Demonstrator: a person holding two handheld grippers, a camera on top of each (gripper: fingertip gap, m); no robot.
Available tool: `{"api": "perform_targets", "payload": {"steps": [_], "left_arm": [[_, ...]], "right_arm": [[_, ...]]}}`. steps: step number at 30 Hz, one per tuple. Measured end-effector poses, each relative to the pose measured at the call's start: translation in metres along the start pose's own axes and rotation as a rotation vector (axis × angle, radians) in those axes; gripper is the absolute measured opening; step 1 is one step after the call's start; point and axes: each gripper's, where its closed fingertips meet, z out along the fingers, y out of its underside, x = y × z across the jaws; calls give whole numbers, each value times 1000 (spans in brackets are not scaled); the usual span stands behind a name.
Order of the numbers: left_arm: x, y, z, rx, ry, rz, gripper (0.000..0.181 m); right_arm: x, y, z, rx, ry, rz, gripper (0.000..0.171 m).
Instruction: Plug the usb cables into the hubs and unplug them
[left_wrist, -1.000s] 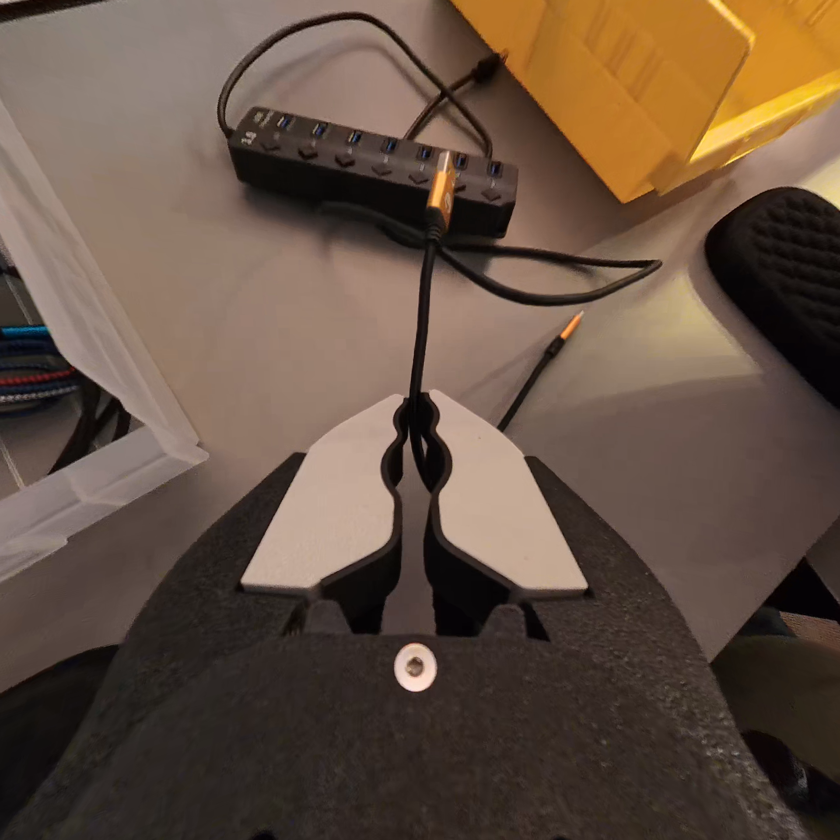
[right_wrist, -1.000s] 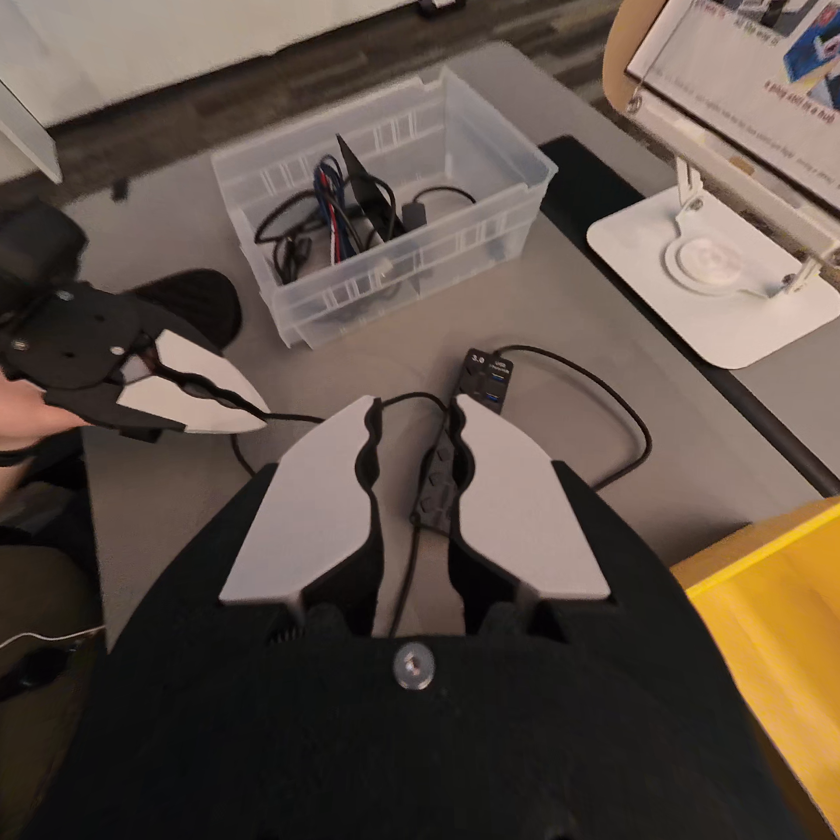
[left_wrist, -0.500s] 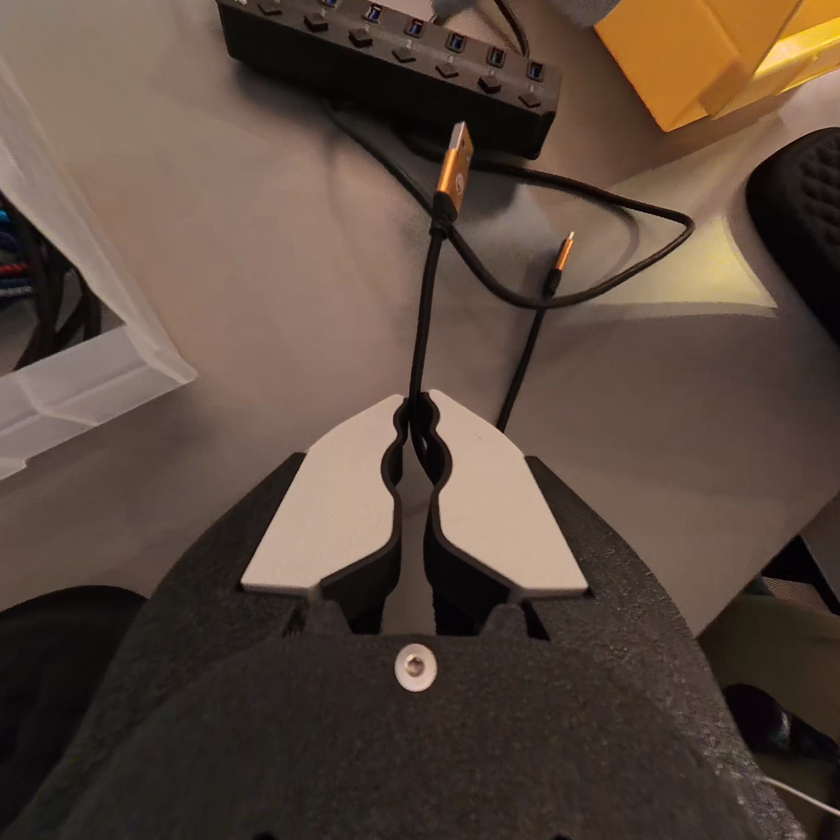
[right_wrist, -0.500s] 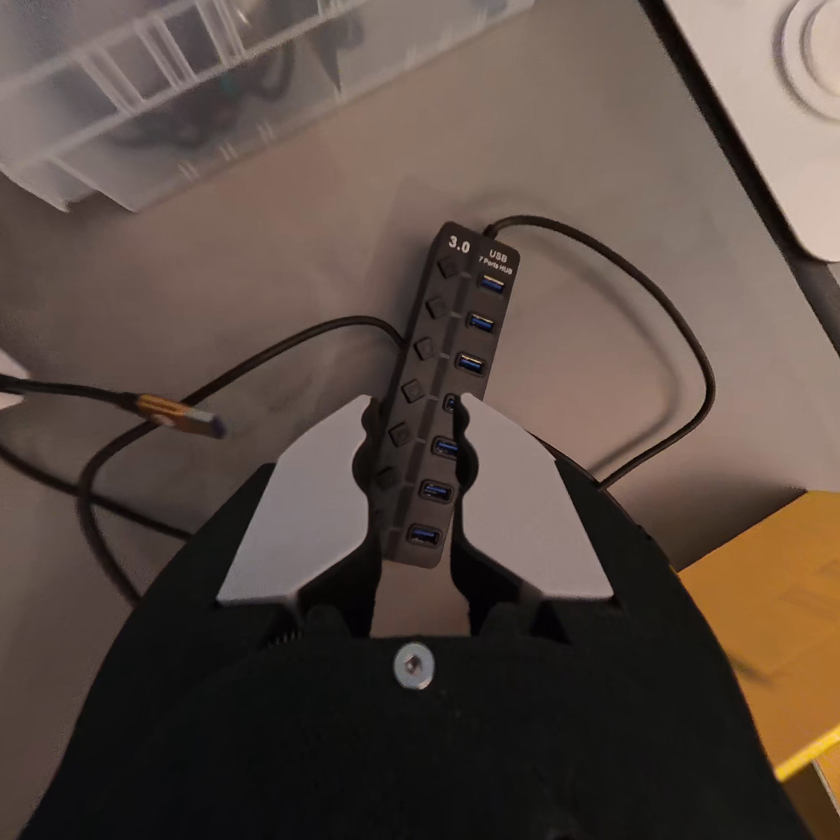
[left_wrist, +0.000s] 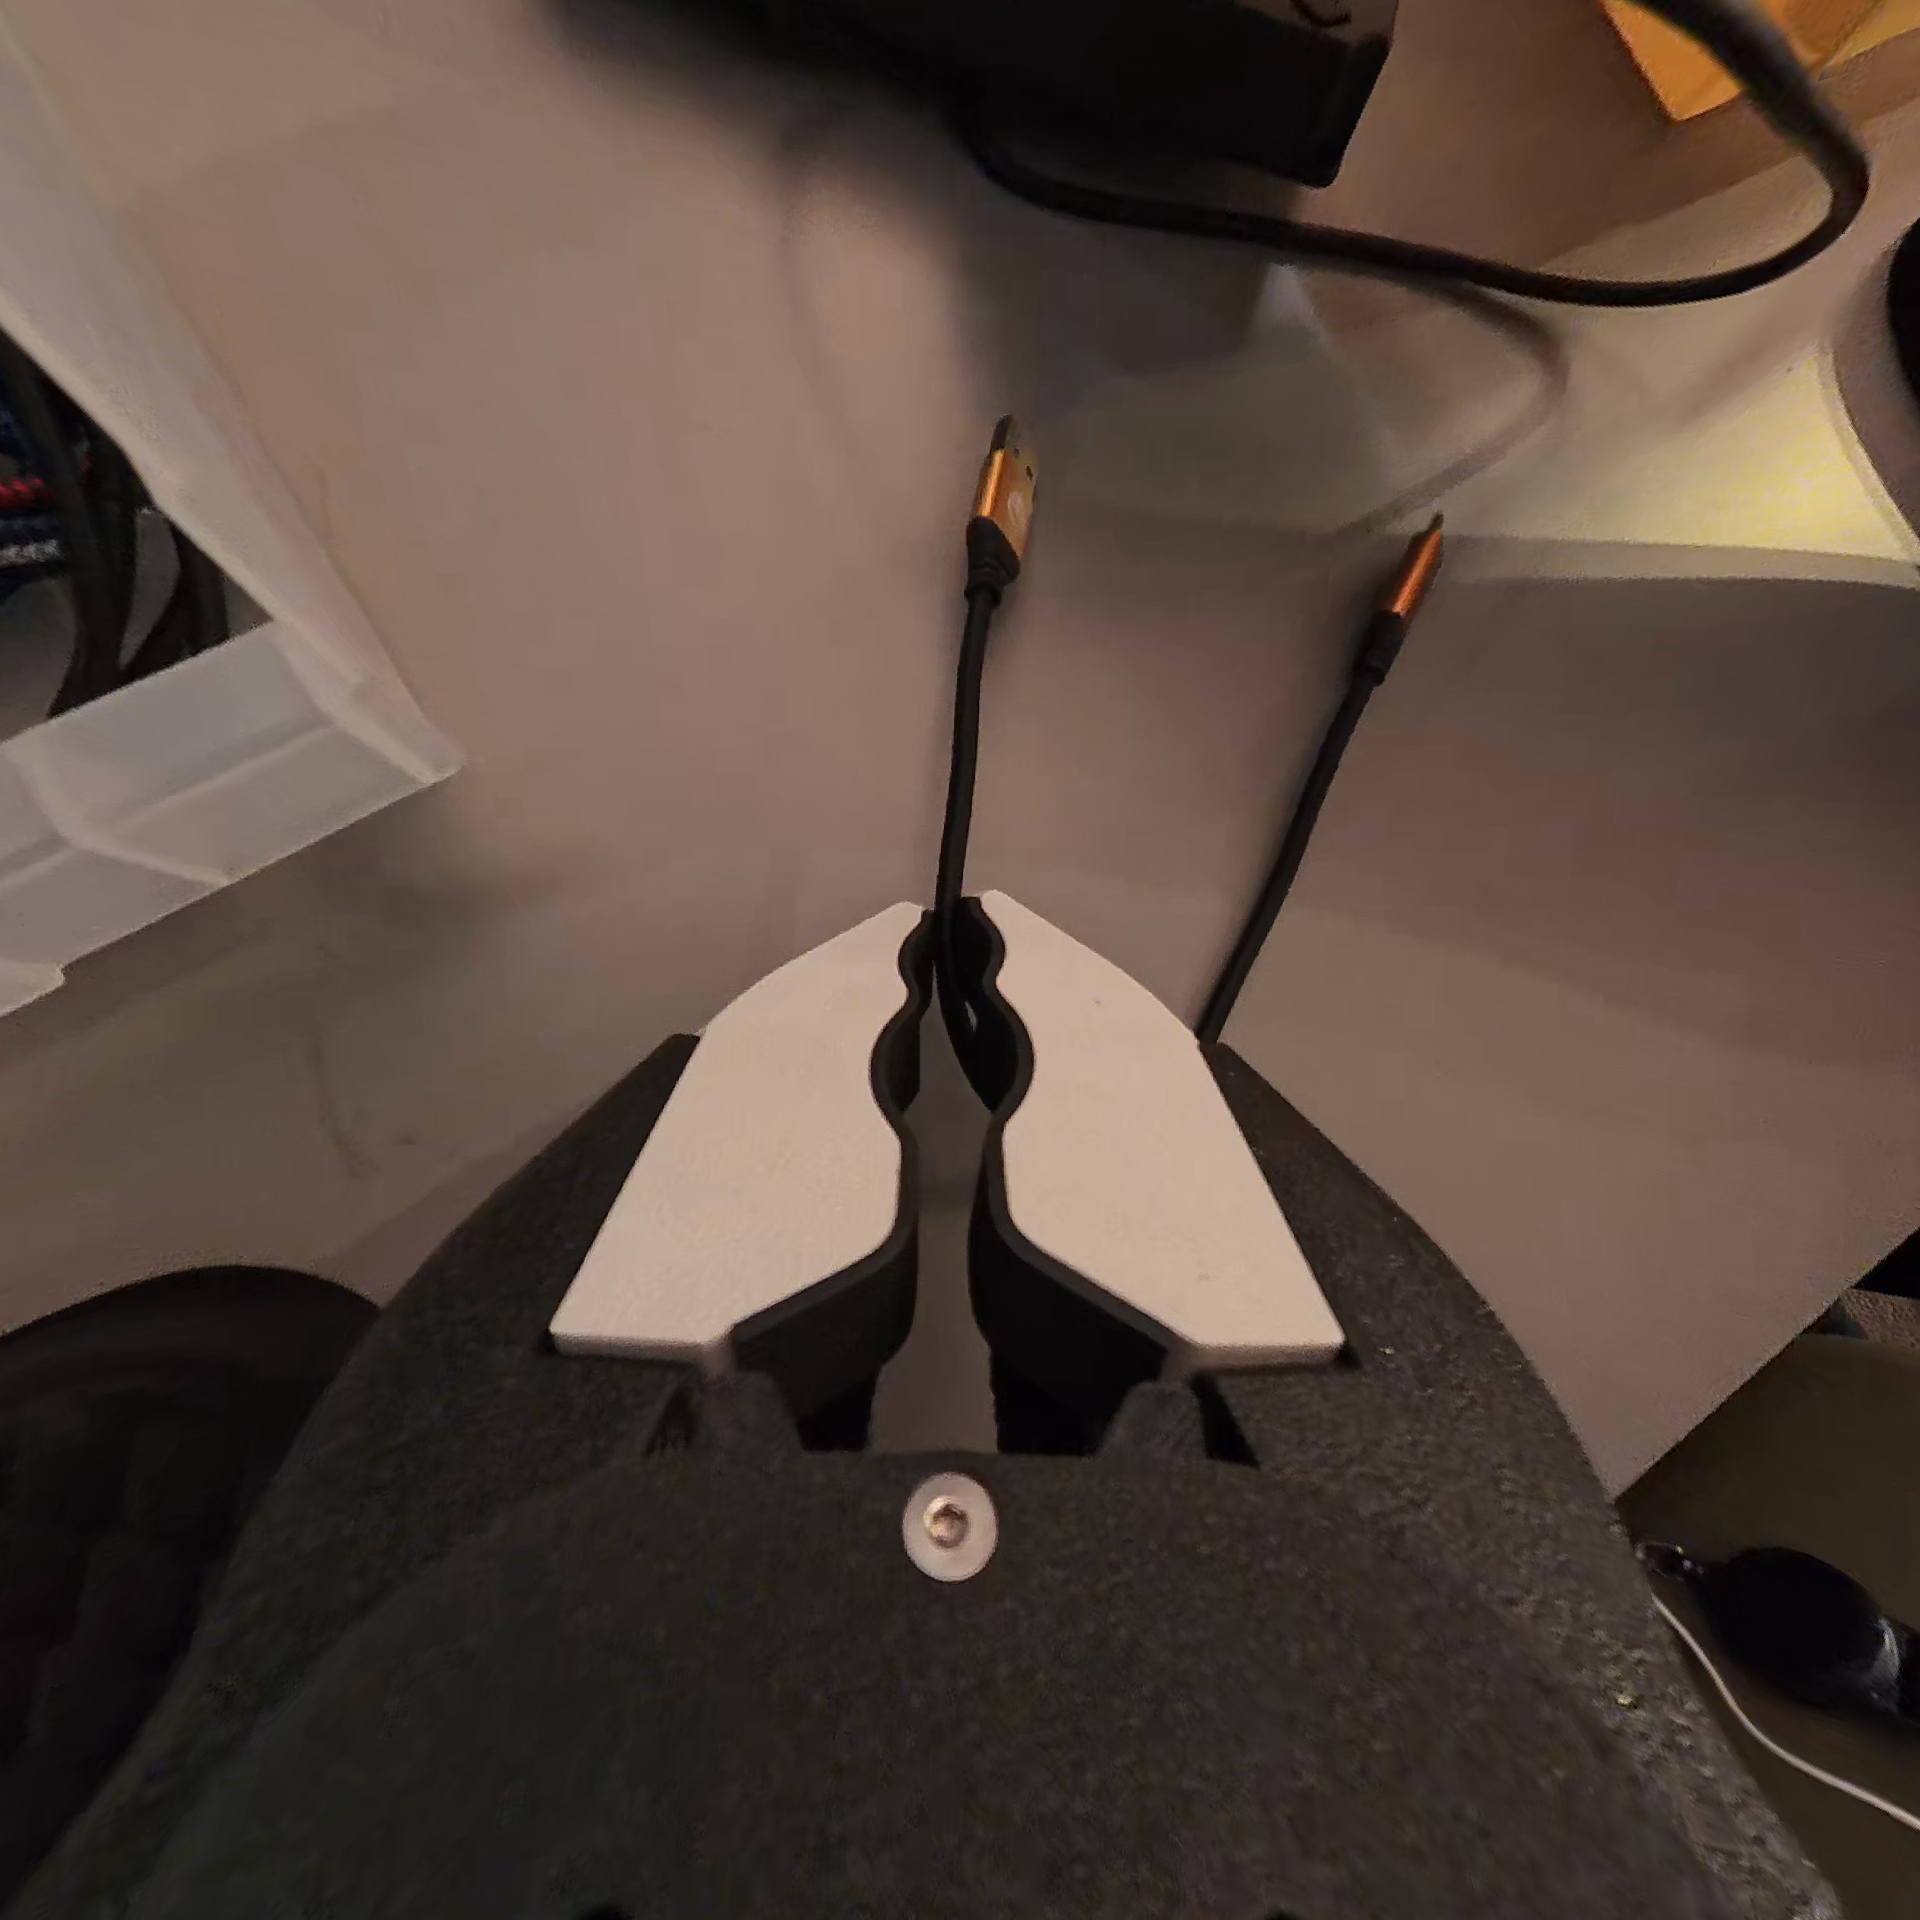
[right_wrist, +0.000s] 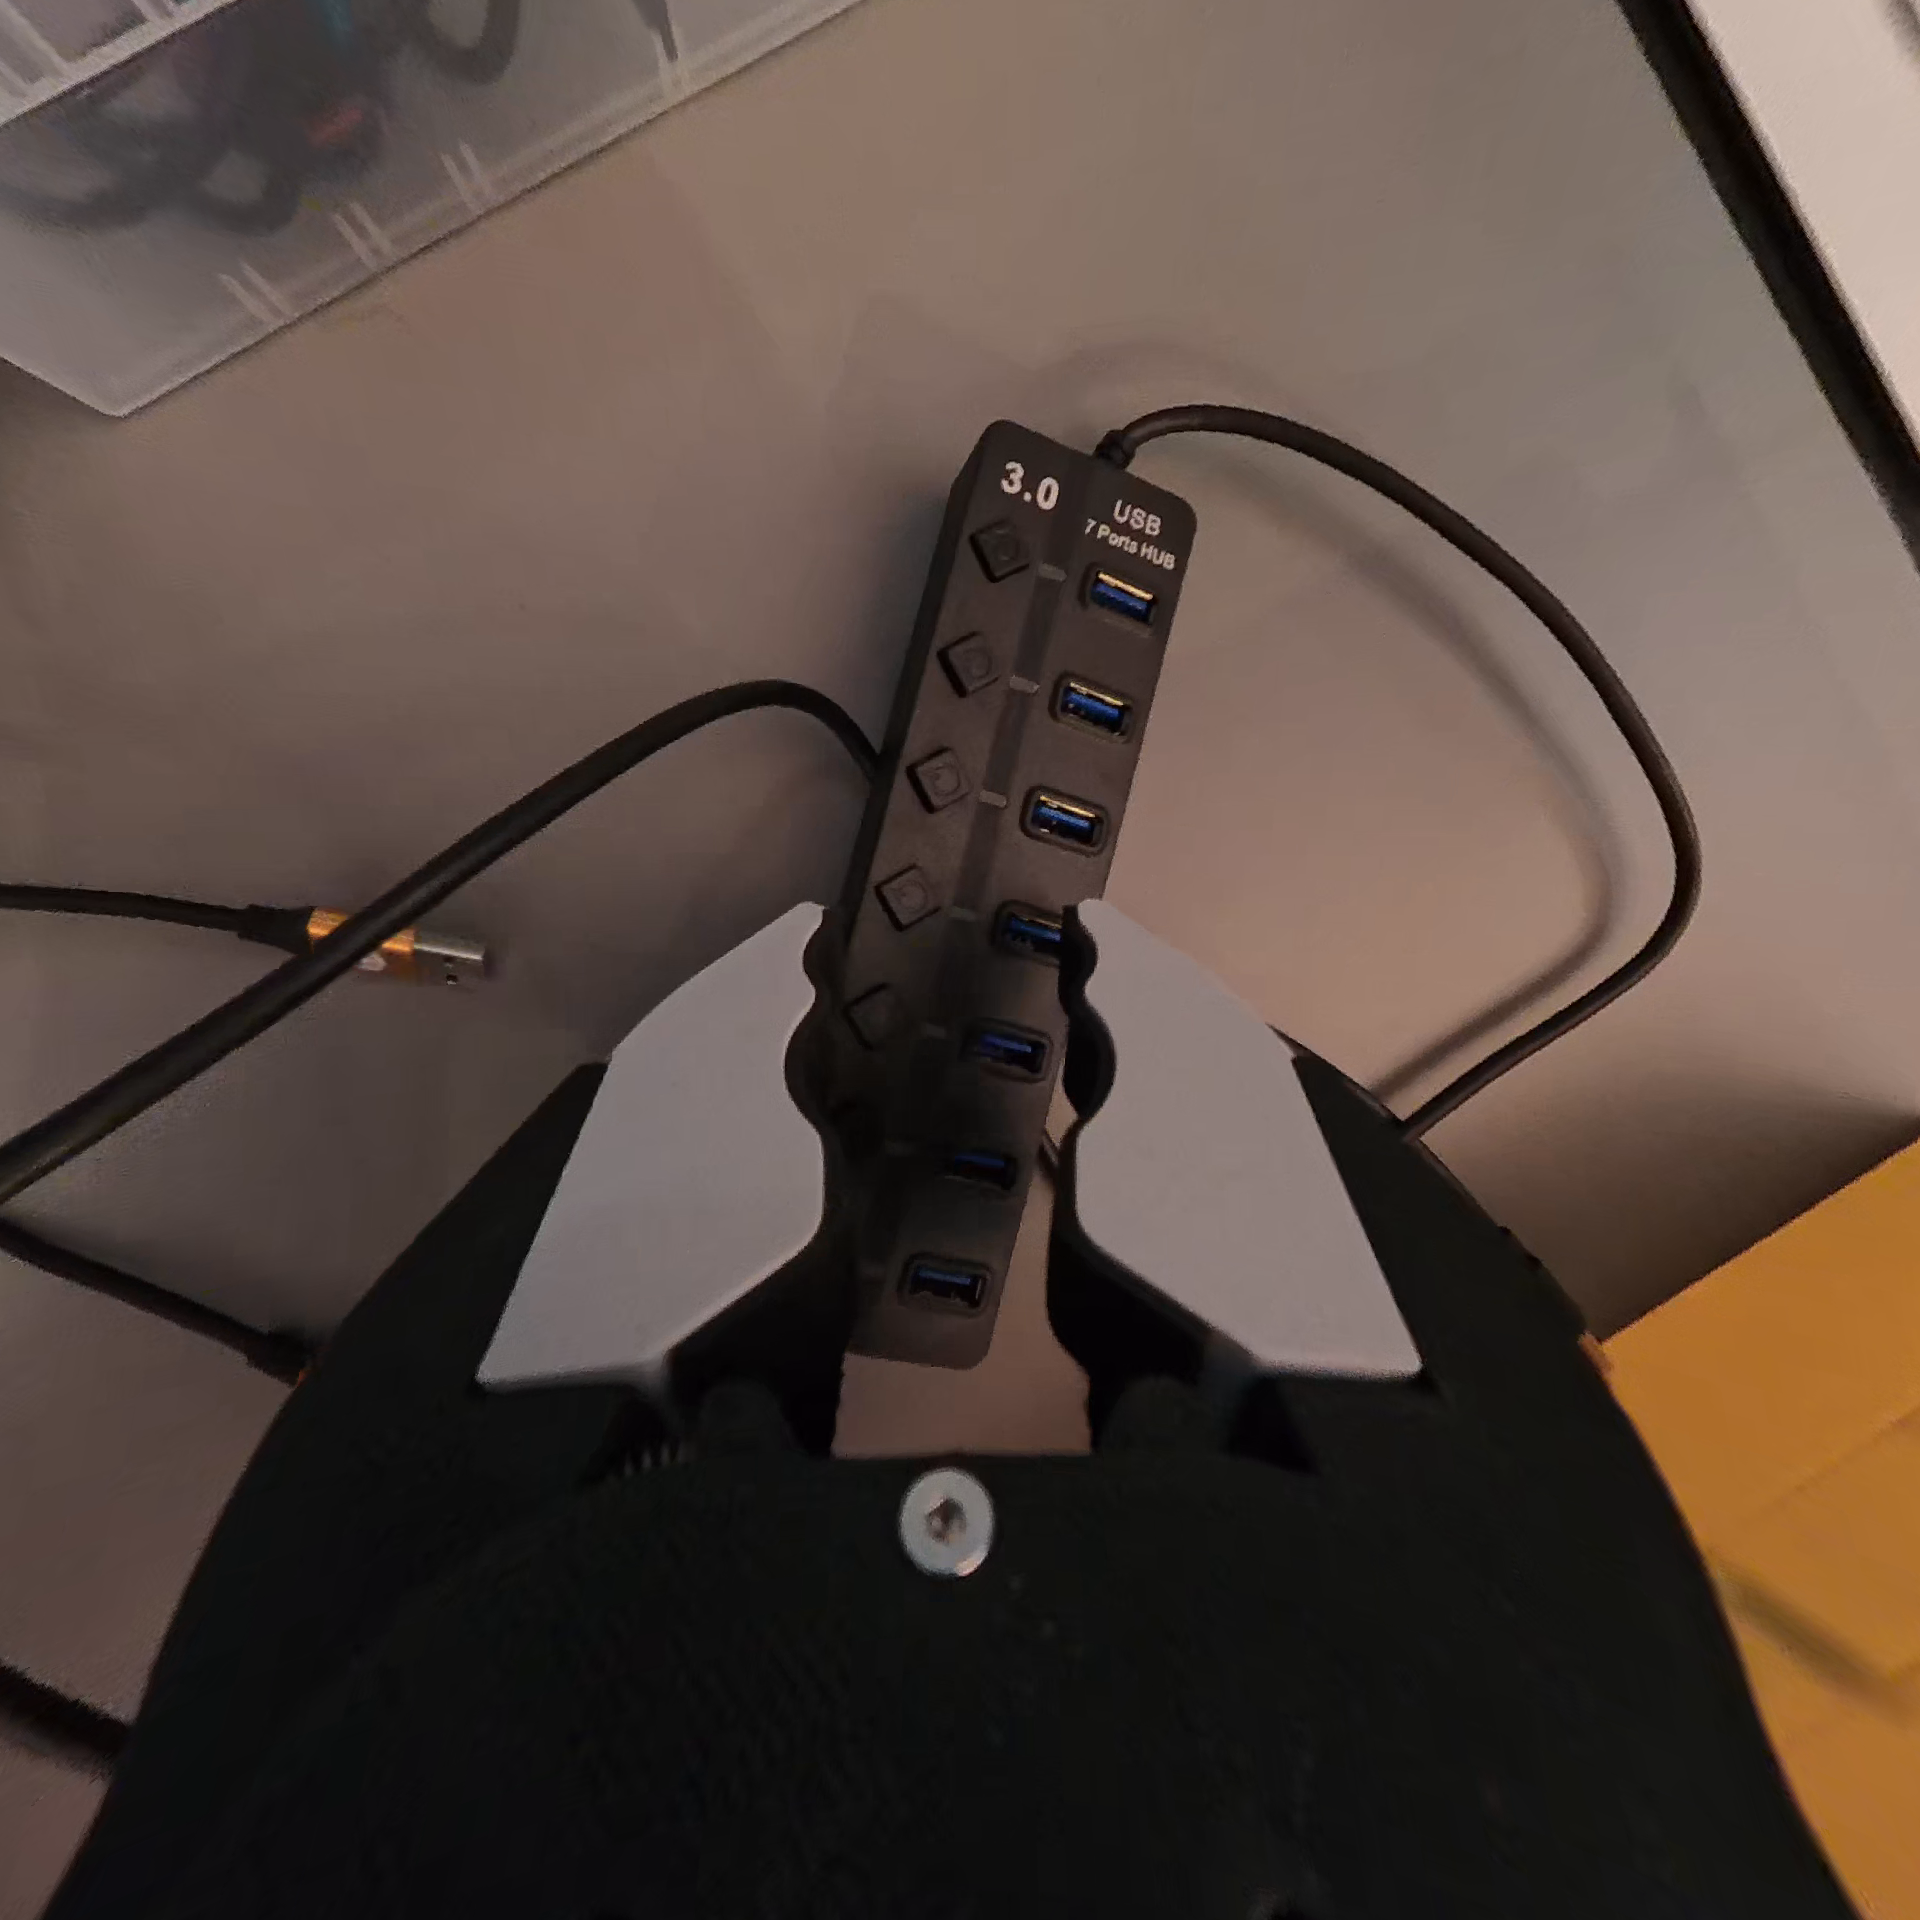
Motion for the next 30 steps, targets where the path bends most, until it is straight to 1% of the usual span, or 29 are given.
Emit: {"api": "perform_targets", "payload": {"steps": [7,9,10,15,17,18,24,28,30], "left_arm": [[6,-4,15,-28,18,-1,4],[11,-6,20,-33,22,18,4],[13,-7,22,-39,25,30,4],[18,-13,29,-22,20,70,5],[16,-15,30,-12,1,83,21],[15,-15,30,-13,-14,88,22],[0,-17,17,11,-102,121,40],[-8,-26,-2,66,-139,124,42],[-11,-35,-12,107,-148,118,42]], "right_arm": [[3,0,5,7,-7,45,45],[7,2,7,-6,20,44,56],[7,2,8,-7,22,43,57],[2,7,15,-36,-9,71,58],[-1,12,21,-67,-34,97,59],[0,14,23,-74,-29,102,58],[1,11,24,-64,-49,105,55],[13,8,21,-36,11,85,55],[14,0,14,18,-5,105,55]]}}
